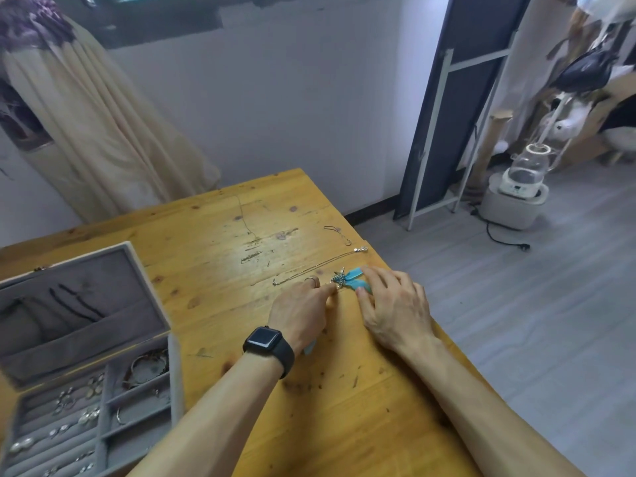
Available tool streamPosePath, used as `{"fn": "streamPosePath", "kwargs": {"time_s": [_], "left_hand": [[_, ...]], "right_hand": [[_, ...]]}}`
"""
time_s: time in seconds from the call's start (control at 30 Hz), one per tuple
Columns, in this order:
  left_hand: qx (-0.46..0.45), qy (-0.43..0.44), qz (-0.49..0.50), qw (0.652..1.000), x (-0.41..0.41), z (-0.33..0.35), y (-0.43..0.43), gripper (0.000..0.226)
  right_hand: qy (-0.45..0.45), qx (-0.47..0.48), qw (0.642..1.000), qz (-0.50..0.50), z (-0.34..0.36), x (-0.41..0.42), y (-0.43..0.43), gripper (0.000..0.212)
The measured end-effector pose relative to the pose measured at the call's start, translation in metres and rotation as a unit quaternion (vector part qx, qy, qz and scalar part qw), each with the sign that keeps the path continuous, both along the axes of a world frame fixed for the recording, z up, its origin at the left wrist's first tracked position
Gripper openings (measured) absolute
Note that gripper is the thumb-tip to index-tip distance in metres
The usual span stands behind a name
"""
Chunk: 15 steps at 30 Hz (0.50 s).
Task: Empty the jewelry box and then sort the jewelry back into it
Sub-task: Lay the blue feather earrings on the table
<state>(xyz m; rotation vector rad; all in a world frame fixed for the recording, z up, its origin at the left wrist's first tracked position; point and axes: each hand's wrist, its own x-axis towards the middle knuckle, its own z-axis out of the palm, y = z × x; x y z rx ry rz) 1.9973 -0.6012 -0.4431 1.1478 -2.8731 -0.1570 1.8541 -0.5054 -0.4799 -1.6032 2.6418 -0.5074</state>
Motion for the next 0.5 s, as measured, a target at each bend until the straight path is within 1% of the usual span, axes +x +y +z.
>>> {"fn": "streamPosePath", "kwargs": {"time_s": [0.1, 0.17, 0.5], "left_hand": [[-0.006, -0.002, 0.0, 1.0, 0.001, -0.002, -0.002, 0.059], [-0.006, 0.0, 0.001, 1.0, 0.002, -0.003, -0.004, 0.06], [-0.04, -0.005, -0.001, 0.999, -0.002, -0.003, -0.008, 0.057]], "right_hand": [[0.021, 0.041, 0.999, 0.019, -0.001, 0.005, 0.001, 0.052], [0.022, 0.065, 0.998, 0.011, 0.0, 0.002, -0.001, 0.052], [0.029, 0.086, 0.995, -0.043, 0.009, -0.007, -0.006, 0.051]]}}
